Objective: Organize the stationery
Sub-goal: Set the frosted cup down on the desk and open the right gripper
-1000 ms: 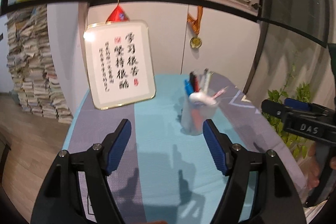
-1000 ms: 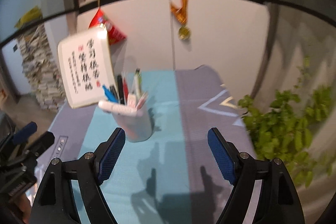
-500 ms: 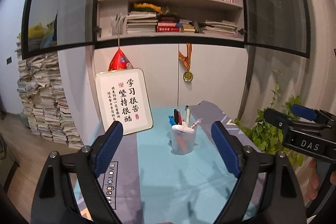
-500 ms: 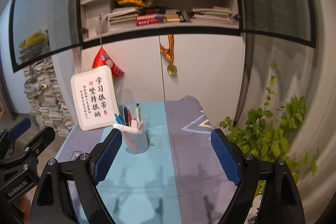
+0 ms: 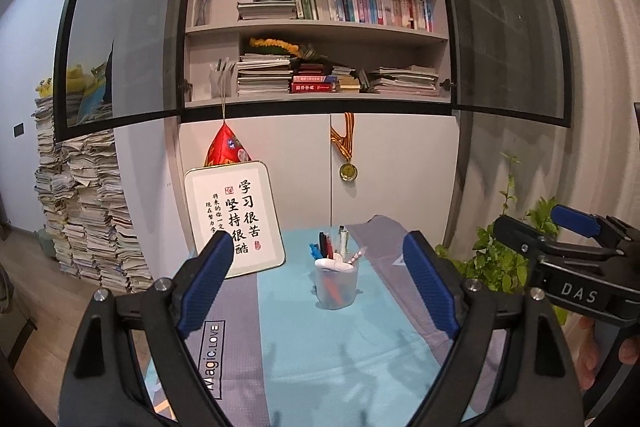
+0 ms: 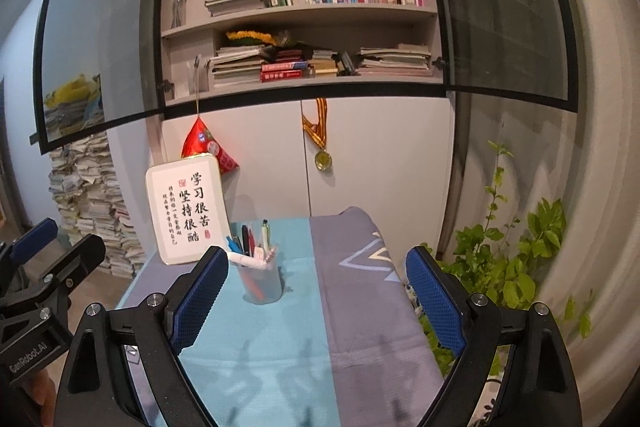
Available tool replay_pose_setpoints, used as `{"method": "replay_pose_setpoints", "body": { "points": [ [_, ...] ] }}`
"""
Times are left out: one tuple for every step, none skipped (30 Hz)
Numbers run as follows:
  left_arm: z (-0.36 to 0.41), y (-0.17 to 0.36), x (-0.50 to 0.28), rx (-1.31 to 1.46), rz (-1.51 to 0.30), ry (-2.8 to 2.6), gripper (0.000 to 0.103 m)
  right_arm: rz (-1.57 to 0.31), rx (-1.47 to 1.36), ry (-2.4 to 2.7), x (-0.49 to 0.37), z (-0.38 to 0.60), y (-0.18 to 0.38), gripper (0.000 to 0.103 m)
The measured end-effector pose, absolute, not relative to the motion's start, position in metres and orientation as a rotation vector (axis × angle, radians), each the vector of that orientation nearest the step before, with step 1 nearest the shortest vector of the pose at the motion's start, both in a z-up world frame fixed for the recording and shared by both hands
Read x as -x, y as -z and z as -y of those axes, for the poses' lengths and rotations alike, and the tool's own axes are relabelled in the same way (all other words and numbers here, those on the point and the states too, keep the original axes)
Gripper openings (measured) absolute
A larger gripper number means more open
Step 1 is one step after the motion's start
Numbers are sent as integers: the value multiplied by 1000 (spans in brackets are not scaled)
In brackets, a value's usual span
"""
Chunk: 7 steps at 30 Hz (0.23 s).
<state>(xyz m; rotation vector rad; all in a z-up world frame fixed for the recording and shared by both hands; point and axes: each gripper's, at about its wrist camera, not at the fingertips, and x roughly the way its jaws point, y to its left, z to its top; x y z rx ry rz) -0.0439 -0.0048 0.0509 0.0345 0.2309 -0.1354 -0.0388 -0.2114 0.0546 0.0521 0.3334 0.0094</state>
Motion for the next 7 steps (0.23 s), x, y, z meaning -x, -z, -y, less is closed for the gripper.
{"method": "replay_pose_setpoints", "body": {
  "points": [
    [5,-51,45,-34,-230,135,86,-330,-53,-8,40,211,-55,91],
    [5,-51,45,-33,-230,136,86,-327,-53,-5,41,211,-56,91],
    [5,-52,46,-32,-229,136,86,-324,-53,-2,42,211,-57,91],
    [6,-52,47,-31,-228,135,86,-318,-52,1,44,211,-58,91],
    [6,-52,48,-30,-226,135,86,-314,-51,1,45,211,-58,91],
    [6,-52,49,-30,-225,134,86,-310,-51,1,47,211,-59,91],
    [8,-52,51,-29,-223,132,86,-308,-50,2,48,210,-60,91]
  ]
}}
